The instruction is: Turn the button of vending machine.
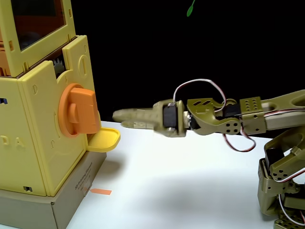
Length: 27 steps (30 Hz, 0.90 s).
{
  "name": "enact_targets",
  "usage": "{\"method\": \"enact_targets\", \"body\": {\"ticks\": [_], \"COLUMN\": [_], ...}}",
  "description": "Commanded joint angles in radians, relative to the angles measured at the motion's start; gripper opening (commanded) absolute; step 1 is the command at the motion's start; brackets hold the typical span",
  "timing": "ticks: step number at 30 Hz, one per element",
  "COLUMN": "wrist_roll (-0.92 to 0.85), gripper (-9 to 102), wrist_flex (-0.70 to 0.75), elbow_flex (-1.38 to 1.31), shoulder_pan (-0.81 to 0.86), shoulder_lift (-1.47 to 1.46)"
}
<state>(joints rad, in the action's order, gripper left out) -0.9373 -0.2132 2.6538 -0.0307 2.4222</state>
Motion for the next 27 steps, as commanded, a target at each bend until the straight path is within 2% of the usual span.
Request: {"method": "enact_targets", "body": {"ticks": [1,5,9,27], "wrist_roll": [-0.264,-0.394,-0.486,-0.416], "gripper": [46,44,41,43], "wrist_flex": [-0.146,-0.333,-0.377,-0.302], "elbow_flex": [-0.014,-0.028,-0.077,-0.394], "shoulder_pan": [0.026,0.041,0.077,0.198], "shoulder_lift": [-0.091,-0.207,-0.272,-0.580]}}
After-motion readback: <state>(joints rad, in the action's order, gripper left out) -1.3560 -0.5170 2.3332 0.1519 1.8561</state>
